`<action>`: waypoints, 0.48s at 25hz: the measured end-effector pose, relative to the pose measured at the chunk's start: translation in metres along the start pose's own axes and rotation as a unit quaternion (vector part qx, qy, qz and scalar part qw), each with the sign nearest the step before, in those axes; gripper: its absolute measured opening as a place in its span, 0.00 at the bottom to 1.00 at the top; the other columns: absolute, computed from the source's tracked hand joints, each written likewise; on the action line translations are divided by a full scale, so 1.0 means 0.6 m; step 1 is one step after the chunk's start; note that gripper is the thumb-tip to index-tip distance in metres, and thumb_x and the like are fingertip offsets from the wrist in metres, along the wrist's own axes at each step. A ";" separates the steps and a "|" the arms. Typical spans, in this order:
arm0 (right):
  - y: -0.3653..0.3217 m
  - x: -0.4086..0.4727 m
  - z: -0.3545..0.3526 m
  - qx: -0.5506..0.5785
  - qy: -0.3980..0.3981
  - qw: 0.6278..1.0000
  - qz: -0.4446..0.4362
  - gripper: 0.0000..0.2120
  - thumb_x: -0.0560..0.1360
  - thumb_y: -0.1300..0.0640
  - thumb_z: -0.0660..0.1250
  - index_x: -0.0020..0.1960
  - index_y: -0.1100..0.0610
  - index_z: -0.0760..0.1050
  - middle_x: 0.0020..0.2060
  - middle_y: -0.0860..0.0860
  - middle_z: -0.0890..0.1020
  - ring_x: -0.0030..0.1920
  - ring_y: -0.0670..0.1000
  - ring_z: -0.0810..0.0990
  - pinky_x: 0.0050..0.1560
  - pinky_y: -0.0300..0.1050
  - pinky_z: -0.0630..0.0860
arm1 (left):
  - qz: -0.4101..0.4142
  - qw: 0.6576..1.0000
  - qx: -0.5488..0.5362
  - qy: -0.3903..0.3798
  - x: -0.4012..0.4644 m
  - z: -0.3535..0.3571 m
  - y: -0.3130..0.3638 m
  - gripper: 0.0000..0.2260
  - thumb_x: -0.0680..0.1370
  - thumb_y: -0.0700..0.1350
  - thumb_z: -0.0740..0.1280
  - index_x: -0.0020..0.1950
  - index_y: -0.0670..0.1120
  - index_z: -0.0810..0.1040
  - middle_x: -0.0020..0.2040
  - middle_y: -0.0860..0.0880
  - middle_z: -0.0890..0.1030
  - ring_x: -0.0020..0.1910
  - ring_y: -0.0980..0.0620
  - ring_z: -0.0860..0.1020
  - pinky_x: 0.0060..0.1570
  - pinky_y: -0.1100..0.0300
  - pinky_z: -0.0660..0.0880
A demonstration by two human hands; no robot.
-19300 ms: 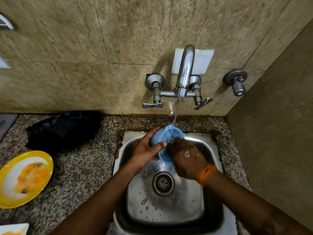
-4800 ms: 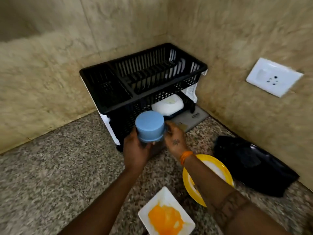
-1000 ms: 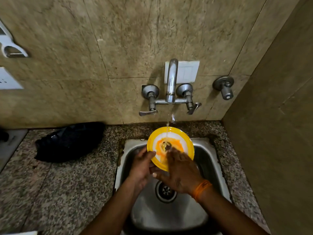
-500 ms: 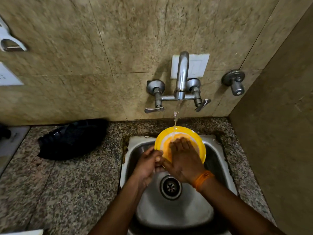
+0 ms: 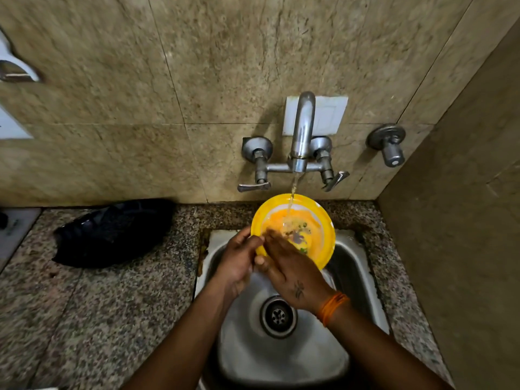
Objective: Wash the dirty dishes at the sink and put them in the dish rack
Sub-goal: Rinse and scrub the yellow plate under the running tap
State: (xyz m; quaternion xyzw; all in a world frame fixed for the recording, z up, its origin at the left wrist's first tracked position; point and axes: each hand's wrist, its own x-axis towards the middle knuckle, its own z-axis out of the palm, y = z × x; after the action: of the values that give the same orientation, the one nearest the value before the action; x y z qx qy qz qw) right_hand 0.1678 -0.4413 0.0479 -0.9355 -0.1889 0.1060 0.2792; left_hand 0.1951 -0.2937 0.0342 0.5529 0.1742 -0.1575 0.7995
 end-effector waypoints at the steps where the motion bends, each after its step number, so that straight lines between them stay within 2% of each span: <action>1: -0.002 -0.014 0.006 0.028 -0.002 0.999 -0.016 0.39 0.80 0.28 0.43 0.80 0.51 0.63 0.78 0.51 0.67 0.79 0.49 0.63 0.79 0.49 0.60 | 0.018 1.000 0.003 0.019 0.004 -0.004 0.003 0.11 0.82 0.35 0.63 0.59 0.45 0.82 0.46 0.44 0.86 0.38 0.50 0.84 0.33 0.58 0.80; 2: 0.007 -0.027 0.014 0.013 0.001 0.999 -0.030 0.37 0.81 0.29 0.46 0.79 0.51 0.66 0.76 0.51 0.71 0.77 0.50 0.67 0.77 0.47 0.61 | 0.034 0.999 0.016 0.038 0.007 -0.011 0.005 0.12 0.82 0.35 0.64 0.60 0.46 0.82 0.47 0.44 0.87 0.39 0.49 0.85 0.33 0.57 0.81; 4: 0.051 -0.039 0.020 -0.144 0.032 0.988 -0.036 0.35 0.81 0.31 0.52 0.77 0.53 0.69 0.73 0.52 0.75 0.75 0.54 0.70 0.77 0.50 0.58 | 0.059 0.995 0.047 0.066 0.006 -0.020 0.005 0.12 0.82 0.37 0.64 0.60 0.50 0.82 0.49 0.46 0.87 0.43 0.48 0.86 0.35 0.53 0.82; 6: 0.092 -0.041 0.014 -0.258 0.087 0.962 0.018 0.34 0.79 0.36 0.57 0.77 0.57 0.69 0.75 0.56 0.72 0.76 0.59 0.68 0.76 0.56 0.55 | 0.090 0.992 0.053 0.074 -0.005 -0.012 0.001 0.12 0.82 0.36 0.64 0.59 0.51 0.82 0.49 0.48 0.87 0.45 0.50 0.87 0.37 0.52 0.83; 8: 0.089 -0.035 0.028 -0.224 0.141 0.963 0.048 0.35 0.78 0.41 0.60 0.78 0.62 0.65 0.77 0.61 0.67 0.78 0.63 0.63 0.77 0.61 0.58 | 0.112 0.989 0.047 0.089 -0.012 0.011 -0.003 0.13 0.82 0.35 0.64 0.62 0.49 0.82 0.49 0.50 0.87 0.46 0.51 0.86 0.40 0.50 0.85; 9: 0.072 -0.036 0.044 -0.171 0.138 0.975 0.037 0.36 0.79 0.42 0.61 0.79 0.63 0.63 0.78 0.62 0.64 0.79 0.63 0.61 0.77 0.62 0.60 | 0.120 0.987 0.041 0.098 -0.012 0.022 -0.005 0.14 0.82 0.35 0.64 0.64 0.47 0.81 0.51 0.48 0.87 0.48 0.50 0.86 0.44 0.47 0.85; 11: 0.040 -0.050 0.078 -0.079 0.114 0.990 -0.019 0.35 0.82 0.43 0.60 0.81 0.61 0.58 0.80 0.58 0.59 0.82 0.57 0.56 0.80 0.56 0.58 | 0.133 0.982 0.031 0.127 -0.005 0.029 -0.013 0.15 0.82 0.34 0.64 0.66 0.45 0.81 0.53 0.44 0.87 0.51 0.44 0.85 0.49 0.39 0.83; 12: 0.041 -0.059 0.087 -0.068 0.093 0.992 -0.047 0.35 0.82 0.44 0.60 0.82 0.60 0.55 0.81 0.56 0.57 0.82 0.54 0.53 0.81 0.52 0.55 | 0.137 0.980 0.032 0.141 -0.004 0.024 -0.017 0.15 0.82 0.34 0.64 0.65 0.45 0.81 0.52 0.44 0.87 0.51 0.43 0.85 0.50 0.37 0.83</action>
State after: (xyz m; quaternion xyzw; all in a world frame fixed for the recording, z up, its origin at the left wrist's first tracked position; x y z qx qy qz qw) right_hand 0.1273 -0.4496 -0.0057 -0.9482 -0.2123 -0.0080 0.2359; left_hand 0.1900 -0.3107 0.0312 0.6133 0.2029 0.0274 0.7629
